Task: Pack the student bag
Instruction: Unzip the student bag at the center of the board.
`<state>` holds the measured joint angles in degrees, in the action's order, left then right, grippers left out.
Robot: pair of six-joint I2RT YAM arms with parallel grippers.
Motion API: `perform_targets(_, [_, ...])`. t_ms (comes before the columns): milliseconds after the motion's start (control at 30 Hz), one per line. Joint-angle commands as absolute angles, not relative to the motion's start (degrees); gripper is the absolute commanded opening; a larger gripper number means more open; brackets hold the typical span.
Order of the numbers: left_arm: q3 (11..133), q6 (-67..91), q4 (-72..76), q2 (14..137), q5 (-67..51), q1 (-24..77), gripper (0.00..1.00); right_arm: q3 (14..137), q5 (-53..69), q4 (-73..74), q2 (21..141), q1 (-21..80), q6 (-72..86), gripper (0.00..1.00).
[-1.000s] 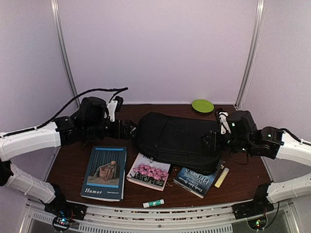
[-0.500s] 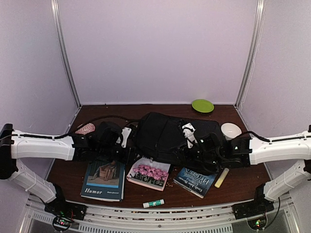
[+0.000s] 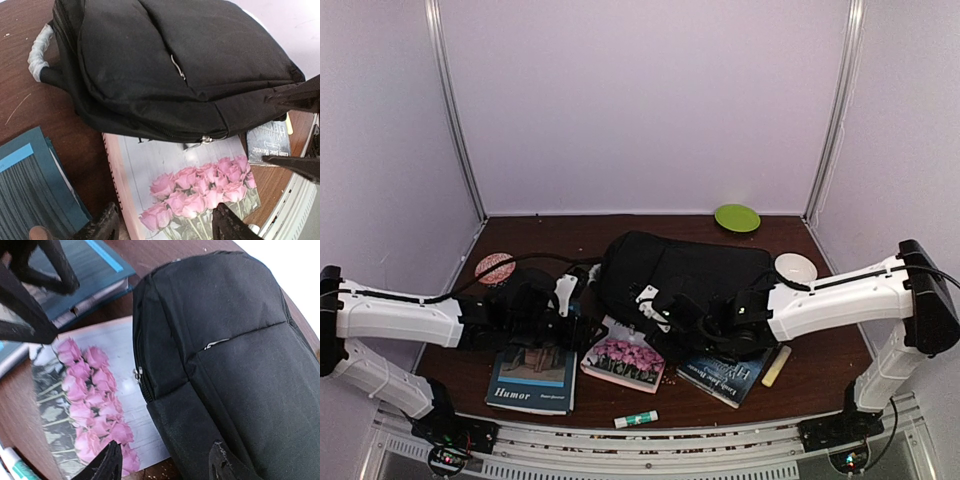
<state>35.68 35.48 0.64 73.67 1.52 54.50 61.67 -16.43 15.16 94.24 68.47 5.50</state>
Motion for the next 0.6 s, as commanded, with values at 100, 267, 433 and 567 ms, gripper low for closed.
perform_targets(100, [31.1,38.3,15.3,72.5,3.4,54.8,0.68,62.6,-21.9,19.9,96.4,69.4,1.5,0.58])
perform_targets(267, [25.3,39.9,29.5,72.4,5.3,54.8,0.76,63.2,-26.2,19.6,98.0,69.3,1.7,0.54])
perform_targets(433, [31.9,36.0,22.4,76.7,-0.1,54.8,0.77,63.9,-27.6,19.7,100.0,69.3,1.3,0.42])
perform_targets(567, [31.4,36.5,28.5,79.5,-4.3,54.8,0.75,63.9,-27.4,19.5,99.4,69.3,1.3,0.25])
